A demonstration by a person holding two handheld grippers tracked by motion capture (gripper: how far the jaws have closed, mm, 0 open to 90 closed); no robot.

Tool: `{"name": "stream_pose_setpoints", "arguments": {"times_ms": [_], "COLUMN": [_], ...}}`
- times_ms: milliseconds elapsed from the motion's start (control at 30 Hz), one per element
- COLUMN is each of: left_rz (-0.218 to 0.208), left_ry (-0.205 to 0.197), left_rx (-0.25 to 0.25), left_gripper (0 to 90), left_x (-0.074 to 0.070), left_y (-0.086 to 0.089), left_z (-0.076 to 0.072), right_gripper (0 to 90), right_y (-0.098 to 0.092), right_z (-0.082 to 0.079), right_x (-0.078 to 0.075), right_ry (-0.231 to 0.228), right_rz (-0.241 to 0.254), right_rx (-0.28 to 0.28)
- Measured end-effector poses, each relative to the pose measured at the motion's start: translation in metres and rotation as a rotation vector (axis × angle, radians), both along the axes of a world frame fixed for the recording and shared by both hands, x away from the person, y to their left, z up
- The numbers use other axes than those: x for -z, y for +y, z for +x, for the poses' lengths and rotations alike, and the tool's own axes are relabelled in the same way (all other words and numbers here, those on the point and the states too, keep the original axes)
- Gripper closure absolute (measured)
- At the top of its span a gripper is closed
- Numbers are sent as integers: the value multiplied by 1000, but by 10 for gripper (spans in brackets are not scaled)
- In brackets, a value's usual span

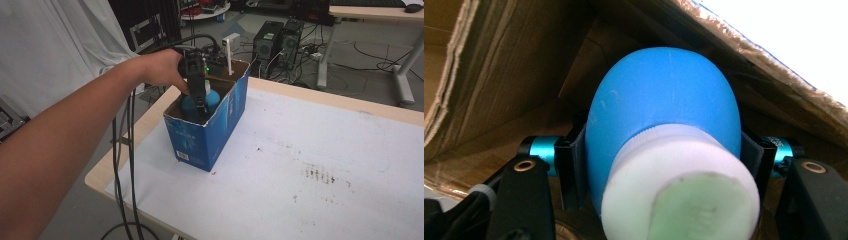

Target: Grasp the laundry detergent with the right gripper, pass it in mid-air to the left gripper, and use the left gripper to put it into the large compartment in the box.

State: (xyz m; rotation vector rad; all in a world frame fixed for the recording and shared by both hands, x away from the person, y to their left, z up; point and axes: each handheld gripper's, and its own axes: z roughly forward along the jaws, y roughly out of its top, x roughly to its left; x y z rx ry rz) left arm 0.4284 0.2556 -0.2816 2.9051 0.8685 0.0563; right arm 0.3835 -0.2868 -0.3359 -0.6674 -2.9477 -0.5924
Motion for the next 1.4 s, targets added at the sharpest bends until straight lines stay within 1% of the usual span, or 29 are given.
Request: {"name": "stream_pose_setpoints", "arguments": {"times_ms": [167, 300, 333, 400, 567, 633, 767, 800, 833, 867, 967, 1000, 1067, 1233, 1267, 1300, 1400], "left_rz": [0, -1, -8, -11, -29, -37, -51, -61, -63, -68, -79, -90, -97, -124, -127, -123, -124], "left_ry": [-1, -5, -14, -20, -34, -42, -50, -54, -58, -63, -79, -88, -101, -121, -123, -123, -134], "left_rx": [-13, -12, -18, -30, -42, -54, -56, -59, -61, -66, -70, -76, -82, -84, -85, -84, -76], "left_gripper": [375, 373, 365, 350, 346, 315, 315, 315, 312, 289, 285, 285, 284, 284, 280, 246, 241], "left_x": [1, 1, 0, -2, -5, -6, -10, -11, -13, -15, -23, -27, -34, -51, -54, -57, -67], "left_y": [0, -2, -2, -1, 3, 4, 5, 6, 6, 7, 9, 10, 11, 12, 12, 11, 8], "left_z": [2, 2, 3, 3, 3, 3, 1, 1, 0, 0, -1, -2, -3, -7, -7, -8, -10], "right_gripper": [13, 12, 12, 13, 13, 12, 13, 12, 13, 12, 13, 12, 13, 13, 12, 13, 12], "right_y": [0, 0, 0, -1, -1, -1, 0, 0, 0, 0, 0, 0, 0, -1, 0, 0, 0], "right_z": [0, -1, -1, -2, -3, -3, -4, -4, -4, -4, -5, -5, -6, -6, -6, -6, -7], "right_x": [1, 2, 2, 3, 2, 2, 1, 1, 1, 1, 0, 0, -1, -3, -4, -4, -5], "right_ry": [0, -2, 1, 0, -2, -3, -6, -4, -6, -5, -8, -9, -10, -17, -19, -20, -20], "right_rz": [3, 5, 5, 6, 7, 7, 5, 5, 5, 5, 10, 9, 12, 12, 10, 13, 15], "right_rx": [2, -4, -2, -1, 4, 1, -1, 1, -1, 1, -1, 2, 1, -4, -1, -1, -1]}}
